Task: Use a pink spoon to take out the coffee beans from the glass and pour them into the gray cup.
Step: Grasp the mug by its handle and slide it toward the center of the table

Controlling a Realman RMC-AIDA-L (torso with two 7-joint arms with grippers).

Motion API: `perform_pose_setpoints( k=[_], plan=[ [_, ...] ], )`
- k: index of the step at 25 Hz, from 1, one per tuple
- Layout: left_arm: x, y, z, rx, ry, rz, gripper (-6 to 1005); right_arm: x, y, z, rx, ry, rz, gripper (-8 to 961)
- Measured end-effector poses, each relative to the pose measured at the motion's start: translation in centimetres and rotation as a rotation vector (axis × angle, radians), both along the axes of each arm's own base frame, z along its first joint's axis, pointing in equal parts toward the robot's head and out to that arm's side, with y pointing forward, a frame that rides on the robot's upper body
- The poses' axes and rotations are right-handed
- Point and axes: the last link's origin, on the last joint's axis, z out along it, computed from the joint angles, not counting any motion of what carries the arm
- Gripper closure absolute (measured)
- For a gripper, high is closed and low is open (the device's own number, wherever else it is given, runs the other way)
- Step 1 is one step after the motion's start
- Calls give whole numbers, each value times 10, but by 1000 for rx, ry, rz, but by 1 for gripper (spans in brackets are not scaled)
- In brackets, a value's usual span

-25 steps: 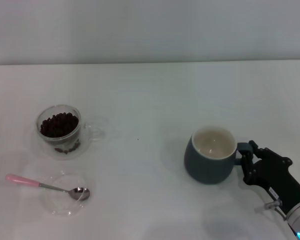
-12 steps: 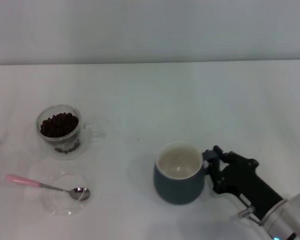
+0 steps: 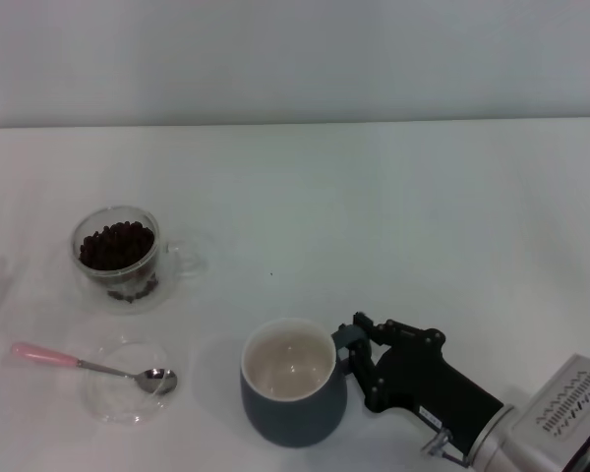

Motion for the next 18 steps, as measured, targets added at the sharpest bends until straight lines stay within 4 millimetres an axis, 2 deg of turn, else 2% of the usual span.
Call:
perform_pose_setpoints(
  k=[12, 18],
  plan=[
    [2, 1, 1, 5, 0, -12, 137, 2, -1, -2, -26, -40, 48, 785],
    [2, 2, 2, 10, -2, -10, 138, 6, 0, 3, -10, -49, 58, 650]
  ],
)
